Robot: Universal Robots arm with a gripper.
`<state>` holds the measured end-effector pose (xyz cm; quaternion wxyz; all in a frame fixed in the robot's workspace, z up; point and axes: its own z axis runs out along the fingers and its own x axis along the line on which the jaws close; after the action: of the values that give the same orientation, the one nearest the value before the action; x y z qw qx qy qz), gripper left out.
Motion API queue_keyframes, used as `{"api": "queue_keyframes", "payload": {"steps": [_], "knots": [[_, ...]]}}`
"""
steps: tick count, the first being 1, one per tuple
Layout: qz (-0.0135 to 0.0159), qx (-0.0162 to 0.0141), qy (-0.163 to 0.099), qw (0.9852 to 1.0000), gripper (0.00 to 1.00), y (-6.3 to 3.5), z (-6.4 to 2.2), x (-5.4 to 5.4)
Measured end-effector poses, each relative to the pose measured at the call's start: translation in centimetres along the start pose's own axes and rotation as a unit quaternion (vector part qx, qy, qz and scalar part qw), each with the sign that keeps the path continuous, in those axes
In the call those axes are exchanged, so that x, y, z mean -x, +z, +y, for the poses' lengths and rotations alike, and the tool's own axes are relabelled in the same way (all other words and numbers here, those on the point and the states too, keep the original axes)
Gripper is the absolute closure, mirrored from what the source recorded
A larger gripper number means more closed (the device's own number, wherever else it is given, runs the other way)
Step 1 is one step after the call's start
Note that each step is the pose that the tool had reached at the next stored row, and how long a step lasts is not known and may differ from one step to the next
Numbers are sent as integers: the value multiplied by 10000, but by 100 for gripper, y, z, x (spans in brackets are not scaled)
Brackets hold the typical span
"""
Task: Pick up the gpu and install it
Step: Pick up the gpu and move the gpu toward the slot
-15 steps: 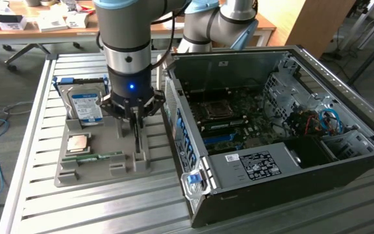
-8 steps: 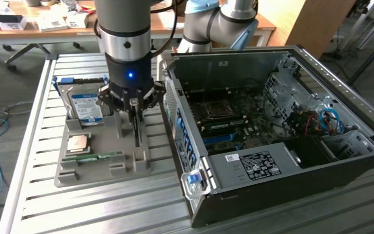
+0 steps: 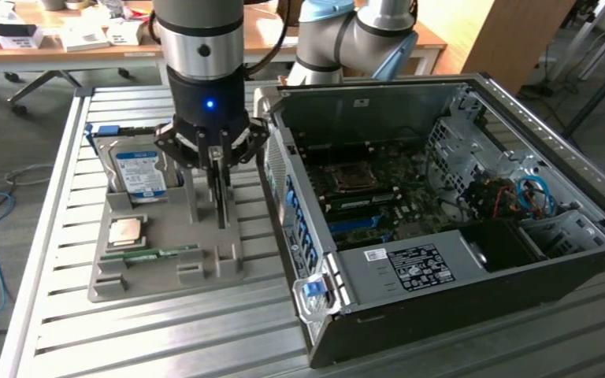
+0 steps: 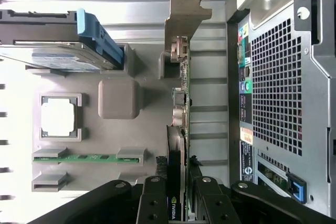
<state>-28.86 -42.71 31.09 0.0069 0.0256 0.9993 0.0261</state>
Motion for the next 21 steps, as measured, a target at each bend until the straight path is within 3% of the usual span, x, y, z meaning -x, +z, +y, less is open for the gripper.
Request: {"api": "queue_keyframes", "payload": {"steps": [21], "knots": [[0,0,0,10000,74,-276,15,10]]}}
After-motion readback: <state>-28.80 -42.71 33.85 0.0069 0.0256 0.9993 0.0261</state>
